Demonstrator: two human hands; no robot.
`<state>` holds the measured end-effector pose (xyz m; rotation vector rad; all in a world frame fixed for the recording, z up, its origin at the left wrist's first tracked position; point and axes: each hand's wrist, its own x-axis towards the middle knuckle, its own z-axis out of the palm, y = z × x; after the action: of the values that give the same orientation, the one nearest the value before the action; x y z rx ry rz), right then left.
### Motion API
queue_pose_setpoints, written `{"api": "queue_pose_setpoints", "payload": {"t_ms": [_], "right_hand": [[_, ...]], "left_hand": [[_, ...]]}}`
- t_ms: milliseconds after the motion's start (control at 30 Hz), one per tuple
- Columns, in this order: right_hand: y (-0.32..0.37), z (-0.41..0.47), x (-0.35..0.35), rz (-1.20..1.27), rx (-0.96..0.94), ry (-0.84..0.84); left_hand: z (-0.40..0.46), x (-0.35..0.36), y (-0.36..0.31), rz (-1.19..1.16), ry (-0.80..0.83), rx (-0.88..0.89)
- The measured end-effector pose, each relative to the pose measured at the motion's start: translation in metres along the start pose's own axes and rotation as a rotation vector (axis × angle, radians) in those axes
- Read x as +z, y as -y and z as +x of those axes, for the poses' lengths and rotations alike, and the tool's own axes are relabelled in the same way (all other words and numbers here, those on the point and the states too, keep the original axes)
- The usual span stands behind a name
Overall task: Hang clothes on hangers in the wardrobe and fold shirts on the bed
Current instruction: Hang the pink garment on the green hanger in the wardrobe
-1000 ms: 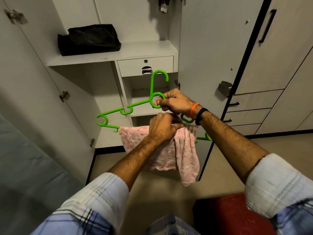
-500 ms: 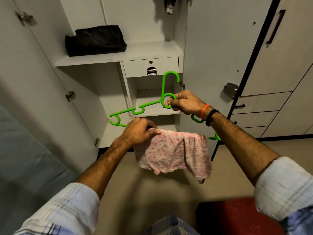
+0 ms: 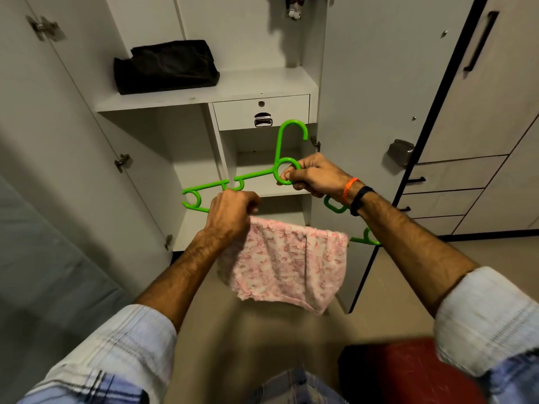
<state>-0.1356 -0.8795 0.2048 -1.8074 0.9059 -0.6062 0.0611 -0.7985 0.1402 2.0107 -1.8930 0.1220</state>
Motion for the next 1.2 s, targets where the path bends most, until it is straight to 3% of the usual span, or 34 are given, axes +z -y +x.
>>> {"api": "queue_pose_setpoints", "payload": {"t_ms": [67,167,267,500,667,800,900,1000,1200], "right_hand": [[0.001,-0.003,0.001,0.006,-0.005,0.003],[-0.002,-0.004,0.002,0.014,-0.009,-0.009],[-0.004,-0.004,0.001,0.001,-0.008,-0.026],[-0.004,-0.004,-0.009,-0.06,-0.003,-0.025],[-0.008,-0.001,-0.01,-0.055,0.014,-0.01],[-0.01,0.001,-0.006,-0.082,0.012,0.034],[-0.009,0.0,-0.002,-0.045,0.006,0.042],[-0.009,0.0,0.002,-0.039,0.002,0.043],[-0.008,0.003,0.012,-0.021,-0.011,0.041]], "left_hand": [[0.0,0.001,-0.005,-0.121,0.035,0.071],[-0.001,0.005,-0.012,-0.263,0.238,0.208],[-0.002,0.012,-0.019,-0.279,0.329,0.22],[-0.002,0.004,-0.005,-0.175,0.273,0.132],[-0.009,0.002,0.007,-0.236,0.261,0.098],[-0.011,0.007,0.004,-0.302,0.037,0.055],[-0.012,0.013,-0.001,-0.148,-0.095,0.054],[-0.008,0.019,-0.004,-0.093,-0.02,0.032],[-0.005,0.024,-0.026,-0.36,0.319,0.221]]}}
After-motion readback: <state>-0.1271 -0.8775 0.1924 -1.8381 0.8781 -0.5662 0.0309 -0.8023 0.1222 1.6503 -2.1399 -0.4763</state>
